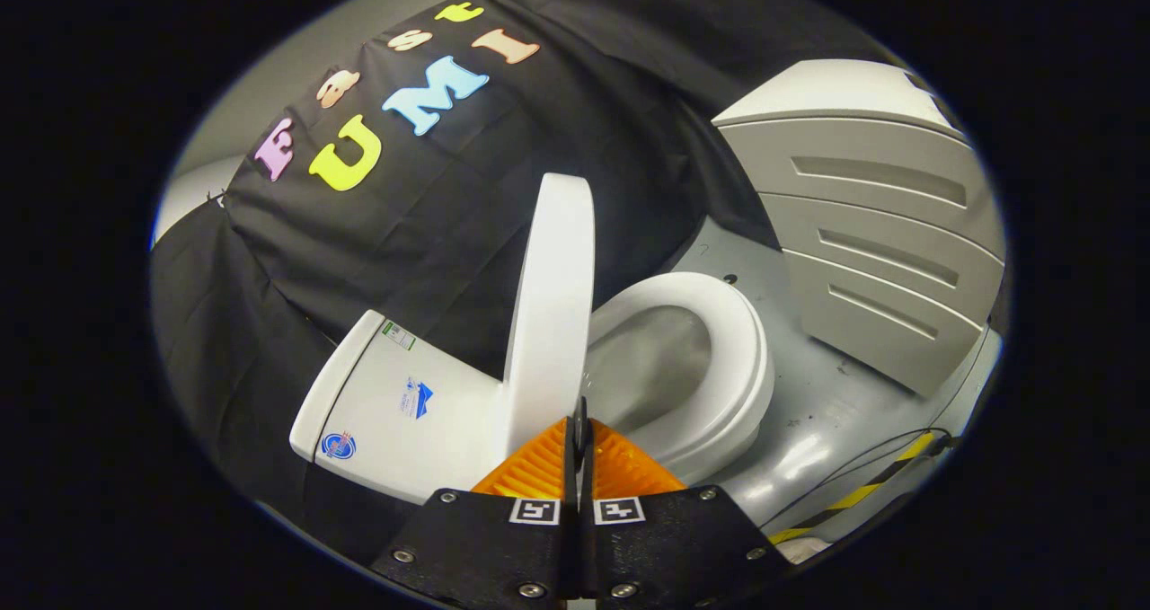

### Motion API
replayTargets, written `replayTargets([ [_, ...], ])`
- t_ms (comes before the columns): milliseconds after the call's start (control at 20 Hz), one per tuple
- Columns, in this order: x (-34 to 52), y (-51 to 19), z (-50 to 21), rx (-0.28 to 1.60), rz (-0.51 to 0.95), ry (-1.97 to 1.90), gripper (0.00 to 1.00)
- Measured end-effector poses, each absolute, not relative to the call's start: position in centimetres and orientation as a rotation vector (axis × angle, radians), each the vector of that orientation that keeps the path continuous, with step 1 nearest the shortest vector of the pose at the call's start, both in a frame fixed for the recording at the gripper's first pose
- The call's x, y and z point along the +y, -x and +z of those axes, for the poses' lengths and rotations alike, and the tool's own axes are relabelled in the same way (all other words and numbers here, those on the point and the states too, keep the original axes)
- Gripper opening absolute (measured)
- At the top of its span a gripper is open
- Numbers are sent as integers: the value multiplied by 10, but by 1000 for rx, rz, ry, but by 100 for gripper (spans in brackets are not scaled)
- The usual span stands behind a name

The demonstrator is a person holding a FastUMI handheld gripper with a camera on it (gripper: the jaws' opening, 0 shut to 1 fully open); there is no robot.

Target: Open the toilet lid.

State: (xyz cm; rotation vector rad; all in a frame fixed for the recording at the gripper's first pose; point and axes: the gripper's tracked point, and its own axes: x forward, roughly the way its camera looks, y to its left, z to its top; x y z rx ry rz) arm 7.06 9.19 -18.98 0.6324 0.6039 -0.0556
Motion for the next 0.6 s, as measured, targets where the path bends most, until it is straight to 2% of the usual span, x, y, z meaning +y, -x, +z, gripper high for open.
replayTargets([
  [600,118,-74,-161,533,-30,-426,0],
])
